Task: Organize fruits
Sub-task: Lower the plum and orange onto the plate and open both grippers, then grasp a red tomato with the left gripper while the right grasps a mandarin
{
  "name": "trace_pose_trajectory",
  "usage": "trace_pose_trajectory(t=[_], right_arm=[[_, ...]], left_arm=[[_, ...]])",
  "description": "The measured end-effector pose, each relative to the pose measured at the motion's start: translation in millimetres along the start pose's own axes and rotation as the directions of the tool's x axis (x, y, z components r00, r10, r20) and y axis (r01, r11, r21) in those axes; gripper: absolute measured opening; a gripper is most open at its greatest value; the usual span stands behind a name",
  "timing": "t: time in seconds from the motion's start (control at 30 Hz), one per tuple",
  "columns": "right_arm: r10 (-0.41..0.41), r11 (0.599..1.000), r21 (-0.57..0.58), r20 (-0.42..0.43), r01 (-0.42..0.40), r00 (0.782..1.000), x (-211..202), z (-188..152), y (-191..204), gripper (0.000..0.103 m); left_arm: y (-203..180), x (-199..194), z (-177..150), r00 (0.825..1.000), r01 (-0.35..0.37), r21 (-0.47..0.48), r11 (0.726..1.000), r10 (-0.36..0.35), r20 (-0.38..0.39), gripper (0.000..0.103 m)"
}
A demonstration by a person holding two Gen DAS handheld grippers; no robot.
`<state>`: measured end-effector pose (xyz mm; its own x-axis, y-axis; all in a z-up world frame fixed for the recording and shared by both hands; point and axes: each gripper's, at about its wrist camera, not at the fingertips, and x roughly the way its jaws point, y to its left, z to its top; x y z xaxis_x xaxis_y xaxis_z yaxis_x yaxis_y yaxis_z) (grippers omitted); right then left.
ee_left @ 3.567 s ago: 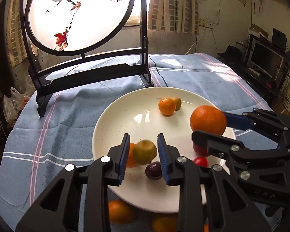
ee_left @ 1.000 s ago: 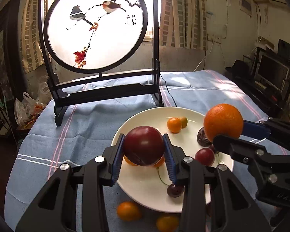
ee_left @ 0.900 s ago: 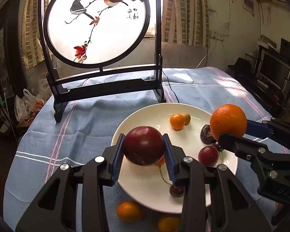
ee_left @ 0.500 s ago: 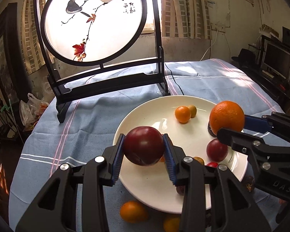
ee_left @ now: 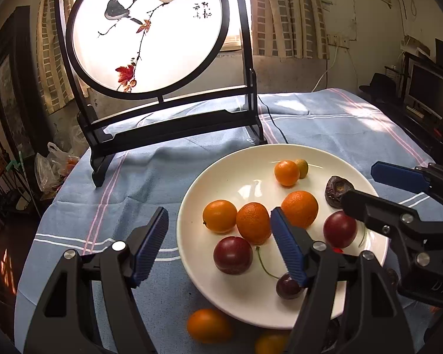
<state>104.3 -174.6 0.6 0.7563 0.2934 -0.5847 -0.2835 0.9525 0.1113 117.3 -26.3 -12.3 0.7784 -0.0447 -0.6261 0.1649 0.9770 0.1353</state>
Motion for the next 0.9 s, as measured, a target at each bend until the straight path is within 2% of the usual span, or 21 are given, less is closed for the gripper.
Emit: trace_pose_trajectory(t=[0.47, 0.57, 0.63, 0.7, 0.73, 0.8, 0.9], right_arm=[[0.017, 1.0, 0.002, -0.001, -0.017, 1.0, -8, 0, 4, 0.063], [0.061, 0.998, 0.011, 0.004, -0.061, 0.998, -26, 1, 10, 0.073], [0.079, 0.997, -0.005, 0.02, -0.079, 0.997, -42, -3, 14, 0.074], [0.065, 0.997, -0.044, 0.016, -0.065, 0.998, -57, -14, 17, 0.074], [0.059, 0.996, -0.066, 0.007, -0.058, 0.998, -63, -22, 18, 0.074], [0.034, 0.994, -0.106, -0.021, -0.036, 0.999, -73, -40, 15, 0.074], [-0.034, 0.989, -0.148, -0.093, 0.02, 0.995, -76, -70, 3, 0.074]], left_arm=[[5, -8, 4, 1.0, -0.002, -0.008, 1.0, 0.002, 0.014, 0.069], [12, -27, 8, 0.999, 0.017, -0.024, 1.0, -0.015, 0.047, 0.069], [15, -42, 5, 0.997, 0.048, -0.017, 0.999, -0.047, 0.067, 0.072], [18, -55, -5, 0.995, 0.067, 0.001, 0.998, -0.067, 0.074, 0.078], [18, -60, -13, 0.994, 0.082, 0.02, 0.996, -0.084, 0.064, 0.078], [16, -68, -33, 0.99, 0.134, 0.061, 0.989, -0.136, 0.024, 0.078], [7, -73, -65, 0.972, 0.232, 0.135, 0.963, -0.225, -0.062, 0.078]])
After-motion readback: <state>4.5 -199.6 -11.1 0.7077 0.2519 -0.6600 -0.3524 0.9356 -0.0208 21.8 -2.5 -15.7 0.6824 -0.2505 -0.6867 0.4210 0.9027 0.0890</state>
